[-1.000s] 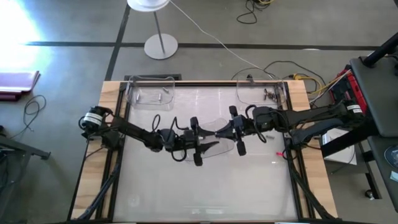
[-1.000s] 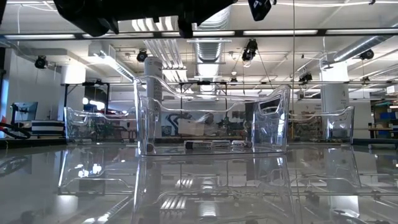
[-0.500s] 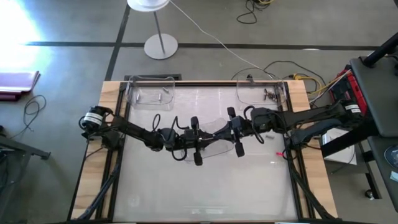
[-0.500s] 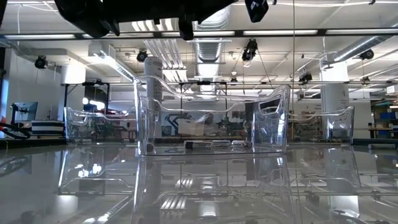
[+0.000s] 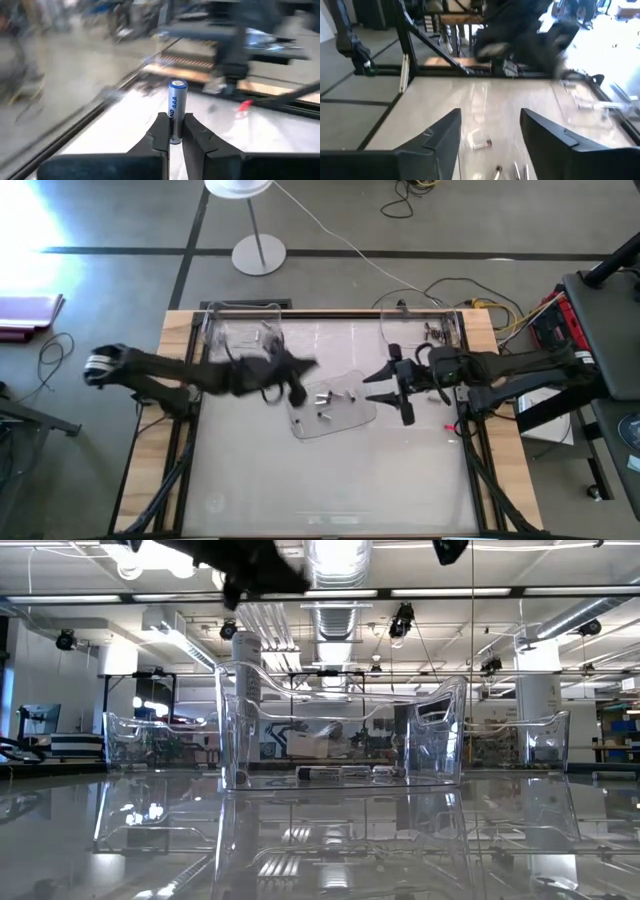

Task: Sort batteries
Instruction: Put the white battery into the top left transparent bin

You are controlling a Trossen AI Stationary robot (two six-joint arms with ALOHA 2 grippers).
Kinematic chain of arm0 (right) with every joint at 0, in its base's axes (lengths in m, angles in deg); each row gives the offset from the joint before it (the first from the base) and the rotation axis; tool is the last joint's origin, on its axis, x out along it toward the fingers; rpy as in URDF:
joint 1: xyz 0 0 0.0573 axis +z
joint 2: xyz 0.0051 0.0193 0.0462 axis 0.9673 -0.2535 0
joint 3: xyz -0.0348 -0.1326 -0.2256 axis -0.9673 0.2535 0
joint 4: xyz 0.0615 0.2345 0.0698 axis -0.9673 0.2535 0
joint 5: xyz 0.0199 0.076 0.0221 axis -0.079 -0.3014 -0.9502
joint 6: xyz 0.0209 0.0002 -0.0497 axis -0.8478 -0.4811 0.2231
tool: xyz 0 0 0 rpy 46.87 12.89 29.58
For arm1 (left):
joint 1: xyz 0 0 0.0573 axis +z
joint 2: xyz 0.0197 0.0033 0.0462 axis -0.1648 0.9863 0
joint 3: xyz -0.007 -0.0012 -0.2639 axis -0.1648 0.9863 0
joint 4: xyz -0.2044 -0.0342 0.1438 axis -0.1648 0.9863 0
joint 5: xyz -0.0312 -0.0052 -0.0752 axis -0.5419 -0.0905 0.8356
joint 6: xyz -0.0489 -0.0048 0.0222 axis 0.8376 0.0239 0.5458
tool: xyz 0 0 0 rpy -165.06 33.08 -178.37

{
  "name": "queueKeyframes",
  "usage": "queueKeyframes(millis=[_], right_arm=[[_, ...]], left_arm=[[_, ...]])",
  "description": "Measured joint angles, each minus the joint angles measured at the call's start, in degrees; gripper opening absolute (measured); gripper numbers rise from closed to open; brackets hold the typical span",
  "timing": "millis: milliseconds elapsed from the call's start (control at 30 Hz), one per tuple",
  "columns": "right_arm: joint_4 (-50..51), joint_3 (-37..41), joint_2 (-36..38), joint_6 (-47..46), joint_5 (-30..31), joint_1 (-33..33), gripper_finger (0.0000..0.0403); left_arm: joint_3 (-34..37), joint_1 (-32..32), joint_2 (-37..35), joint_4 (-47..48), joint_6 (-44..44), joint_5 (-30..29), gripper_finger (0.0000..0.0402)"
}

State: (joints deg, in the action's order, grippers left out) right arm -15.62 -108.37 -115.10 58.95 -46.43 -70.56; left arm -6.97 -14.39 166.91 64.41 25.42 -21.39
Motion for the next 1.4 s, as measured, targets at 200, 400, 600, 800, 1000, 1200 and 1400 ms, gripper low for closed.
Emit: queueKeyframes(millis=[200,400,600,800,1000,1200,1400], right_arm=[[1.98,5.05,2.34,-2.50,1.27,-0.03,0.0219],[2.07,8.88,0.83,-5.72,1.31,-0.03,0.0229],[1.63,9.17,-0.86,-5.66,1.31,-0.03,0.0228],[1.14,9.17,-1.15,-4.59,3.16,-0.20,0.0224],[5.51,9.15,-1.05,-5.30,3.74,-0.20,0.0224],[13.74,9.15,-1.05,-8.61,3.85,-1.74,0.0224],[25.23,9.11,-1.05,-10.14,6.27,-3.49,0.0224]], left_arm=[[0.00,19.81,-10.72,31.81,17.13,1.94,0.0005],[0.03,48.03,-8.61,45.29,25.00,19.32,0.0004],[-1.91,61.63,2.78,48.11,24.12,30.23,0.0005],[-12.14,61.95,15.08,57.22,18.90,30.29,0.0005],[-20.03,63.58,23.99,67.00,17.86,26.91,0.0006],[-21.40,63.34,28.86,69.94,17.44,26.77,0.0011],[-19.79,63.15,30.47,69.93,16.75,26.38,0.0041]])
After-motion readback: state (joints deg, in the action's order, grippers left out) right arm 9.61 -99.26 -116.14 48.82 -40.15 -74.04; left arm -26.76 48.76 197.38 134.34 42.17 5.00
